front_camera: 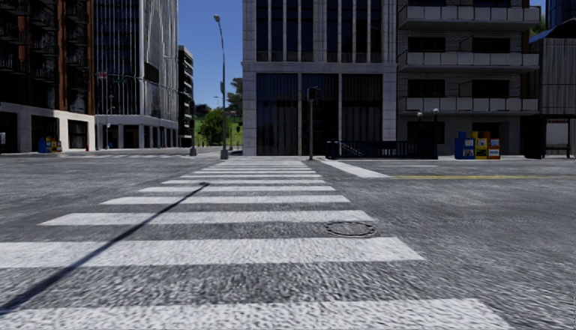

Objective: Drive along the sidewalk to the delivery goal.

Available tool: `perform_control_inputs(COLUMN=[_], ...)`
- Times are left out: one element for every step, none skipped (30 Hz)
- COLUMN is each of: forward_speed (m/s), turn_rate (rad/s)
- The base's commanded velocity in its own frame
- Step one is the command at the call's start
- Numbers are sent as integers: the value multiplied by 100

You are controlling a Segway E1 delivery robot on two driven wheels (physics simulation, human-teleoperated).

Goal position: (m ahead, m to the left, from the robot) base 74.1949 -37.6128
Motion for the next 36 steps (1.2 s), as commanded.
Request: perform_control_inputs(forward_speed=[131,131,131,131,131,131,131,131,131,131,132,132,132,132,132,132,132,132,132,132,132,132,132,132,132,136,136,200,200,200,200,200,200,200,200,200], turn_rate=[0,0,0,0,0,0,0,0,0,0,1,5,5,6,6,7,7,7,7,7,7,7,7,7,7,12,12,21,27,30,30,32,35,36,36,36])
